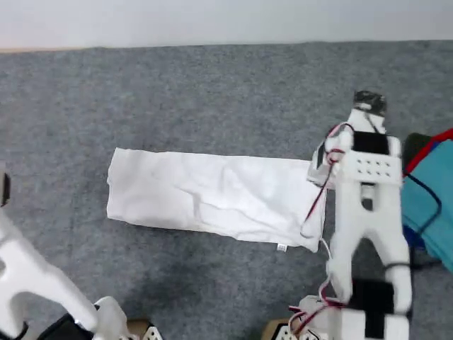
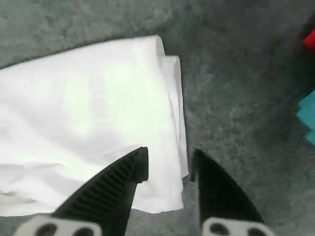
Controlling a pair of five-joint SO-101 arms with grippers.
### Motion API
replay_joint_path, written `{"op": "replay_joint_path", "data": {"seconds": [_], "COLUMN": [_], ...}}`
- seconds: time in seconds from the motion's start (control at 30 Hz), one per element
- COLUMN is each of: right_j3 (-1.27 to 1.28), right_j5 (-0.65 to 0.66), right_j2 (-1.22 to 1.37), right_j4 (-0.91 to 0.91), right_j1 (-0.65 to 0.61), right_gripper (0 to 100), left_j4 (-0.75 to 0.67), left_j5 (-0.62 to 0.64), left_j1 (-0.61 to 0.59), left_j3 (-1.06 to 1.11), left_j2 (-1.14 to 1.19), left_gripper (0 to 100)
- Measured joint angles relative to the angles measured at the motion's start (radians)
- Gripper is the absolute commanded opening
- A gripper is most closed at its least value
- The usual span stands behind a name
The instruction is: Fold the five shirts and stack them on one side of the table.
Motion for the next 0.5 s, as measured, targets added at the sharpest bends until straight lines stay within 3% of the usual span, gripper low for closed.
{"op": "replay_joint_path", "data": {"seconds": [0.17, 0.5], "right_j3": [-0.043, -0.043], "right_j5": [-0.025, -0.028], "right_j2": [0.126, 0.315], "right_j4": [-0.087, -0.21], "right_j1": [-0.029, -0.037], "right_gripper": [20.9, 20.8], "left_j4": [0.002, 0.002], "left_j5": [0.0, 0.0], "left_j1": [-0.074, -0.081], "left_j3": [0.0, 0.0], "left_j2": [0.0, 0.0], "left_gripper": [6, 6]}}
